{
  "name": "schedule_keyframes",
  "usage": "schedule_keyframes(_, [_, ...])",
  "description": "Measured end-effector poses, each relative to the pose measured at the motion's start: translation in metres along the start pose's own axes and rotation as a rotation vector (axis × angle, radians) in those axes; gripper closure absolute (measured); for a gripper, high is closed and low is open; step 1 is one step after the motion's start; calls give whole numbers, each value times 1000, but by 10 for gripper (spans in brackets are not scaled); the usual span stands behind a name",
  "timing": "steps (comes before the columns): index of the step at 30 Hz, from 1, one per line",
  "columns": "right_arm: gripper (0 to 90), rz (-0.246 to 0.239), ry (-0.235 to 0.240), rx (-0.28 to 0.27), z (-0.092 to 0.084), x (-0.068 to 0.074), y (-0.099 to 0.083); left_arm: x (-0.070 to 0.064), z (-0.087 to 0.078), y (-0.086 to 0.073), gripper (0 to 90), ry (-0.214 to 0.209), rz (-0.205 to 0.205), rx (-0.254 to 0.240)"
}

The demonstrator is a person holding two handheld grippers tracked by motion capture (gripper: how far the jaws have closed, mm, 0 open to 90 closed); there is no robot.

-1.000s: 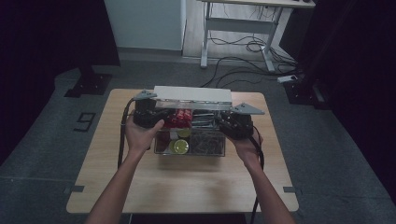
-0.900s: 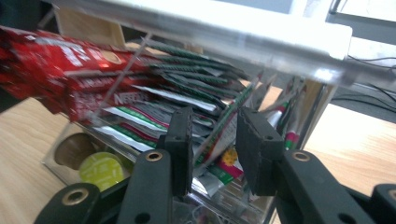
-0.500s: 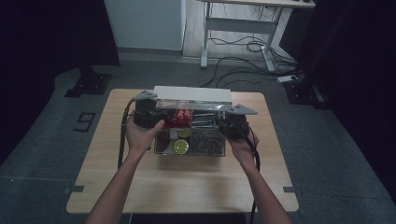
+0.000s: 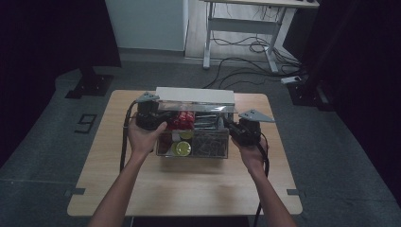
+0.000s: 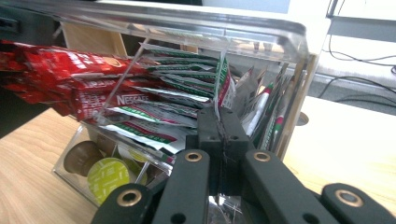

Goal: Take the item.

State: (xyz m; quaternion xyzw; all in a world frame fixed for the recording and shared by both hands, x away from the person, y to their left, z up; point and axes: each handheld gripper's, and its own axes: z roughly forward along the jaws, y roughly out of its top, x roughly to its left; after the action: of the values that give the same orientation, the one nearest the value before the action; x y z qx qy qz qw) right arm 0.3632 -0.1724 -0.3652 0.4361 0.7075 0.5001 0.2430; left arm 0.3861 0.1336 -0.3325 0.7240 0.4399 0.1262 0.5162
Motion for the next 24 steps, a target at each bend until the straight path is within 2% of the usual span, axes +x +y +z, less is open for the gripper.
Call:
schedule_keyframes(7, [894,25,26,-75,-22,-4,-3,-3,1,0,900,1,3,-4])
schedule_keyframes(9, [894,15,13,-84,-28,-4,-4,-2,1,0,900,-1,1,-5])
schedule_keyframes(13, [894,34,31,-106,-36,-7,-6,-2,1,-1,900,-3,-4,-8])
schedule_keyframes(24, [894,25,36,-157,-62,-11,-8,-2,4,-3,900,-12,-9,-4])
